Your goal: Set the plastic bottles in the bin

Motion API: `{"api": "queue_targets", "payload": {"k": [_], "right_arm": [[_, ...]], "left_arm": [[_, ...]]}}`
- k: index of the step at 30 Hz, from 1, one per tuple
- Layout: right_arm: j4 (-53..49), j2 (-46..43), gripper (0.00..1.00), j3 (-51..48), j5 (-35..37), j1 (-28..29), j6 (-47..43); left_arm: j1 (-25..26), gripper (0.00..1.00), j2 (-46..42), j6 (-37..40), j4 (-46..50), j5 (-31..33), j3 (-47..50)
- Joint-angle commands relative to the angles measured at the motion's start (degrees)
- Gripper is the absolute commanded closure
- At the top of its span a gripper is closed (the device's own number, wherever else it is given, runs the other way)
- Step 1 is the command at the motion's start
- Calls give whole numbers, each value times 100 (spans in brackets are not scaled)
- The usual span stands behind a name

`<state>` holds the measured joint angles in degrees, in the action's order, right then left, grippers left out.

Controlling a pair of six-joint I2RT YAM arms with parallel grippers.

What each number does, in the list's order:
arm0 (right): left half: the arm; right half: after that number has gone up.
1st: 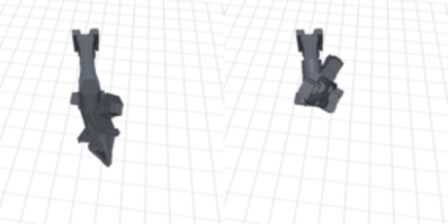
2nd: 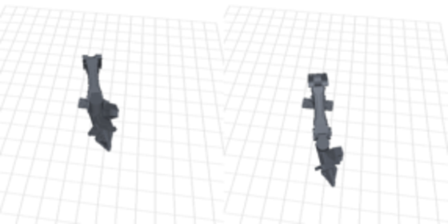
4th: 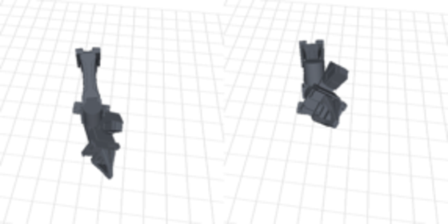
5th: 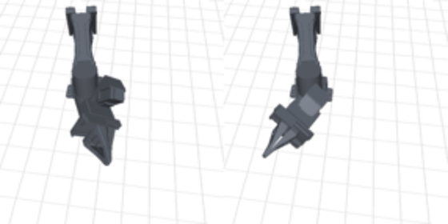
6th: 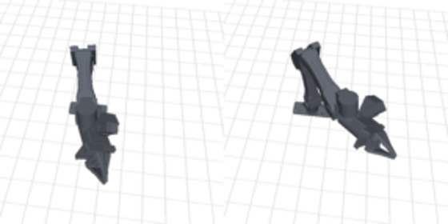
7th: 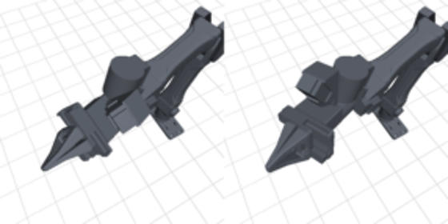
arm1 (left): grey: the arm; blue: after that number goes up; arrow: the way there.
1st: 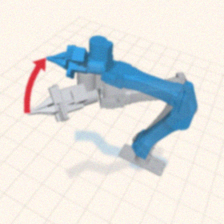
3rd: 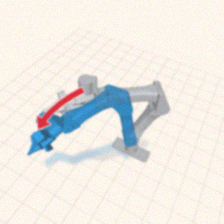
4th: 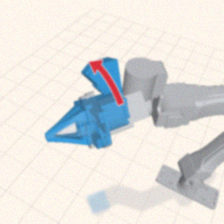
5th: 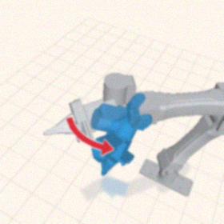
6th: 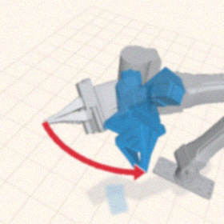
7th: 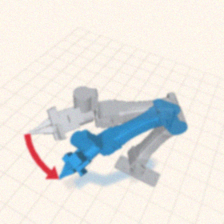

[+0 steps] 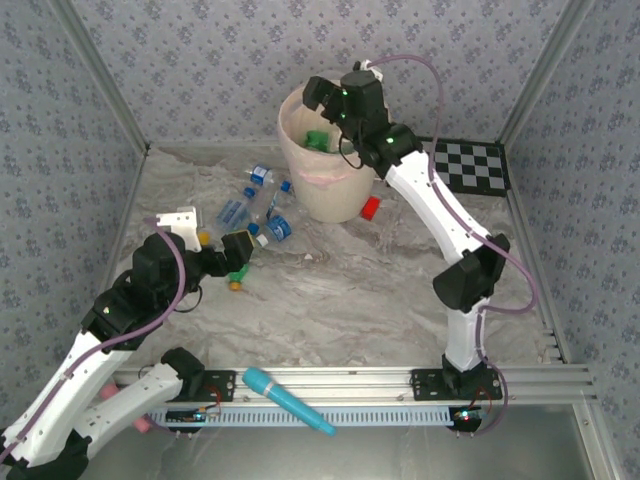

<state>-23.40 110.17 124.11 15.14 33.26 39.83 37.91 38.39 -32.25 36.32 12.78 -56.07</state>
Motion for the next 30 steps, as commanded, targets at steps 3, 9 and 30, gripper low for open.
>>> {"api": "queue_targets", "payload": {"k": [3,9,30], "right_arm": [[371,-814,0,-872,-4,46,-332],[968,-1850,0,-2509,-98,85,-693],[1240,-4427,0,-5481,-821,369,-1065]], "left_arm": [[23,0,80,-14,-47,214,109],[21,0,229,34,-269,370,478],[-807,7,1392,-619,-1356,43,2559]]}}
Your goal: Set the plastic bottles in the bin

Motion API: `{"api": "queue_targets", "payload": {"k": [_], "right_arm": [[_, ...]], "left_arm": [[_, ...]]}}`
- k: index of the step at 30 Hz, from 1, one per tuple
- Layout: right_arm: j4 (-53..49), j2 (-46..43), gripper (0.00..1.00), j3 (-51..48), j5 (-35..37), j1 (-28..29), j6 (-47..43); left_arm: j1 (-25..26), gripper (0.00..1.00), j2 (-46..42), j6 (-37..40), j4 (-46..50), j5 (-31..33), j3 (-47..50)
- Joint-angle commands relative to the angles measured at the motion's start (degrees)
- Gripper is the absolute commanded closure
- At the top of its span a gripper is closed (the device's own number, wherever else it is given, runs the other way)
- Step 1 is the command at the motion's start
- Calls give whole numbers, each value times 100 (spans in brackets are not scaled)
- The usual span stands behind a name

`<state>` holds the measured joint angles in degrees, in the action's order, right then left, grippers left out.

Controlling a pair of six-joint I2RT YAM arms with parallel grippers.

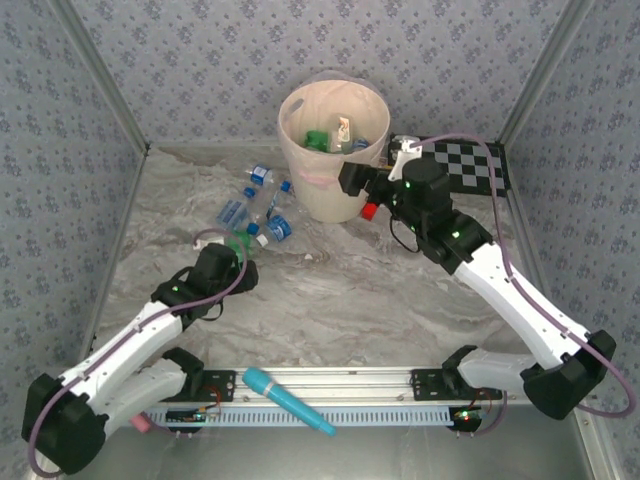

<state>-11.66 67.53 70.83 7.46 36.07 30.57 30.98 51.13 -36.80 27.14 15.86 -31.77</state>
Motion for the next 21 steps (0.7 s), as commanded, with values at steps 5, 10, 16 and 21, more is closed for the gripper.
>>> {"api": "queue_targets", "payload": {"k": [5,10,16,21], "right_arm": [[45,-343,0,-484,97,207,-174],[30,-363,0,-560,124,247,-161],[6,-287,0,-508,106,286,-163],[-27,-230,0,-421,106,335,-164]], "left_arm": [[-326,16,557,-133,-842,-532,394],[-444,29,1024,-58,-1202,-763,459],[-487,41,1492,41,-1398,-786,418],[-532,43,1717,71,-1513,-828,388]]}}
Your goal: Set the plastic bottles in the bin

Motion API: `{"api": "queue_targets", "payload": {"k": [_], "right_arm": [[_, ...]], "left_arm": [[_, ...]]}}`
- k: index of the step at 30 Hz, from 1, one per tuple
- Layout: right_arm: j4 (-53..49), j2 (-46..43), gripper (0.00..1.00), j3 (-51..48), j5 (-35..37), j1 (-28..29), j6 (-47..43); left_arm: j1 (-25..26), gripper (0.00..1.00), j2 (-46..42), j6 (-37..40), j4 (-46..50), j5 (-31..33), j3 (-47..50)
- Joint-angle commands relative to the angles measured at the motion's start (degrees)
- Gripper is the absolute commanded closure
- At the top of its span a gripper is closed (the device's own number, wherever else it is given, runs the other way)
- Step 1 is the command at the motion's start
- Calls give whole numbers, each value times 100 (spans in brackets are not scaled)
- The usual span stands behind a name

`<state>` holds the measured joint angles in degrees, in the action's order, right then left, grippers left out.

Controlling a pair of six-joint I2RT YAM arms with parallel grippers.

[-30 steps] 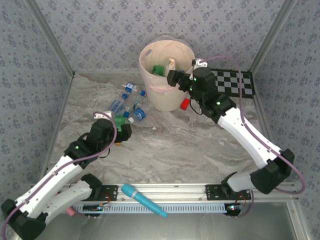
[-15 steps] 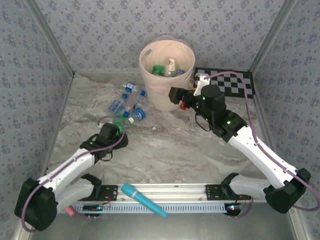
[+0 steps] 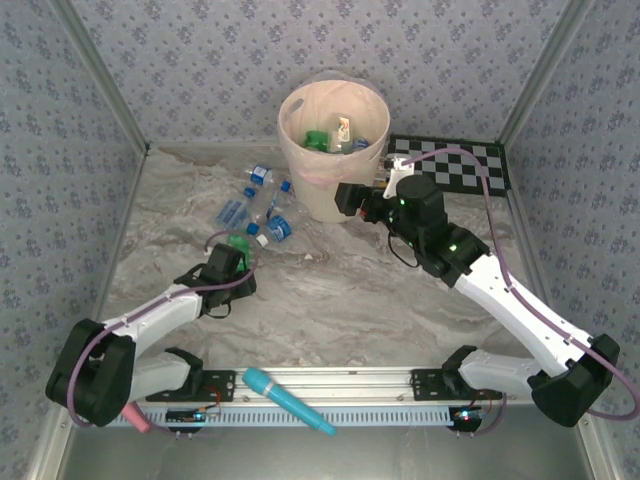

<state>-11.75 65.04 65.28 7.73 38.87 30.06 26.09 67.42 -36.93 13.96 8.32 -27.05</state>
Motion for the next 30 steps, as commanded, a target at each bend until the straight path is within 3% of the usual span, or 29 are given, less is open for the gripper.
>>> {"api": "queue_targets", "payload": {"k": [1,10,16,21,30], "right_arm": [[-15,31,0,141,88,71,-115],[-37,108,0,178,128,196,-106],[-95,132,0,214,149,233,-109],[-110,132,0,214,198,268,-139],[-184,132,0,258,225,270,-228]], "left_arm": [[-42,44,124,97,-211,-104,-94],[-95,48,382,116,-280,-123,-134],[-100,56,456,124,-255,-134,-185],[-103,78,414,90,-77,-154,-248],[-95,78,-411,34,120,-427,-71]]}}
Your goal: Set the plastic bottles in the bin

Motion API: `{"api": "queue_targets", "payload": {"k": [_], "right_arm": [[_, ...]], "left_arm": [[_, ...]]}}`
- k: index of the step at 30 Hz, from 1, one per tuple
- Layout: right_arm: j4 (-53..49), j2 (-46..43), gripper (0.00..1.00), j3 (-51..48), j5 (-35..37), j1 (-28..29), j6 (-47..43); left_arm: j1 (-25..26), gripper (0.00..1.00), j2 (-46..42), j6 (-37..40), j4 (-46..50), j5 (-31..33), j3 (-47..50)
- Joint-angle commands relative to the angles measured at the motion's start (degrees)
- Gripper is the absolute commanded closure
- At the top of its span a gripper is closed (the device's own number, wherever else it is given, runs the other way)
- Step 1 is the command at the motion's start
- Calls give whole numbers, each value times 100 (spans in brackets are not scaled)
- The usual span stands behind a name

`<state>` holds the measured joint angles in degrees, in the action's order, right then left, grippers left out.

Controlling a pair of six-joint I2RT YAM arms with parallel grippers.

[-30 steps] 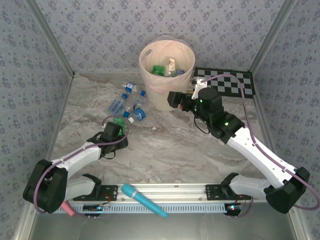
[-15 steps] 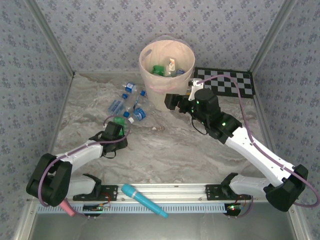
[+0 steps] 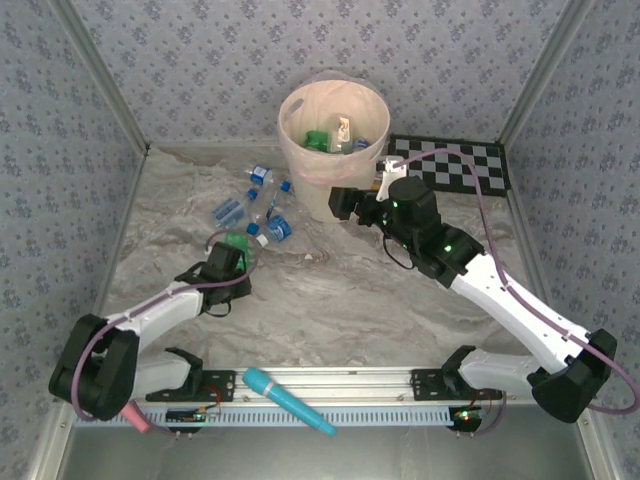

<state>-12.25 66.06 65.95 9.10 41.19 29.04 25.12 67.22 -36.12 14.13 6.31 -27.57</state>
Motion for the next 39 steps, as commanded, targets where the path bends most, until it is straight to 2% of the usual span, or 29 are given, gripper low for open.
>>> {"api": "queue_targets", "payload": {"k": [1,9,17,23,28,39], "right_arm": [[-139,38,0,328,87,45,-127],[-185,276,0,605,-85,35,61],[108,538,0,901,-1015,29,64],[196,868,5,1190,-1434,214,16],[174,1326,10,1474,-1531,551,-4],[-276,2303,11,2209,-1288,1058,27]], "left_arm": [[9,78,-555,-43,129,-280,20],[118,78,-1984,187,563,-503,123],[242,78,-3143,347,421,-1008,164],[470,78,-3321,404,177,-1355,-12],[855,78,-3269,500,75,-1287,-334],[1534,78,-3292,719,-29,-1108,-840]]}}
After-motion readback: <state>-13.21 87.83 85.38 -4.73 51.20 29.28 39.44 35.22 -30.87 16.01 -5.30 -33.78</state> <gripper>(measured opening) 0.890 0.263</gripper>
